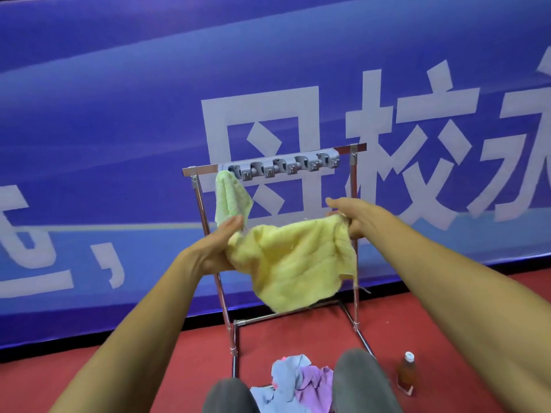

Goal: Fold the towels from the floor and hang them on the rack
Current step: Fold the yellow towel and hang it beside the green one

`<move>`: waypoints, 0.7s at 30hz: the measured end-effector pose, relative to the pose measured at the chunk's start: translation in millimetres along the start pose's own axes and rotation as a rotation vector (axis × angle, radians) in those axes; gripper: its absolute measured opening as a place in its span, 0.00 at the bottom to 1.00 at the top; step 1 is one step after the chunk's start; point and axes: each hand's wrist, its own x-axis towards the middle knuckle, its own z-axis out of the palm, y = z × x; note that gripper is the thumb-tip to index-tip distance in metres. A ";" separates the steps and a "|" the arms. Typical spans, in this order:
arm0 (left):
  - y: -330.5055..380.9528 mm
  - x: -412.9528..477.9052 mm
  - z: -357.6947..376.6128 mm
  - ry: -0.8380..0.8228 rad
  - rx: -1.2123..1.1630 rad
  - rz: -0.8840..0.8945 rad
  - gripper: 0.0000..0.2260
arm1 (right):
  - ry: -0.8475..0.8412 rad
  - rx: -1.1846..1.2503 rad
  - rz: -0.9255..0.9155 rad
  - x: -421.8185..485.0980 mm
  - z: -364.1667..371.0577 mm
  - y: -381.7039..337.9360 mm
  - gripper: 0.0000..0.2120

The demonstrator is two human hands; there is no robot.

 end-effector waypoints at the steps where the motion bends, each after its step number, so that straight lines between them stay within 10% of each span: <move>1: -6.3 -0.9 2.9 -0.073 0.030 0.004 0.28 | -0.024 0.012 -0.014 -6.6 2.8 0.0 0.11; 7: 4.7 14.3 -0.5 0.201 -0.137 0.306 0.30 | 0.025 0.066 -0.210 -2.2 -6.9 -6.9 0.10; 12: -12.5 16.4 -0.6 0.126 0.191 -0.186 0.20 | 0.056 0.004 -0.252 -2.7 -13.2 -3.2 0.16; 21: 5.1 5.7 -8.0 0.052 0.271 -0.058 0.18 | 0.182 -0.340 -0.222 -7.2 -16.5 3.4 0.16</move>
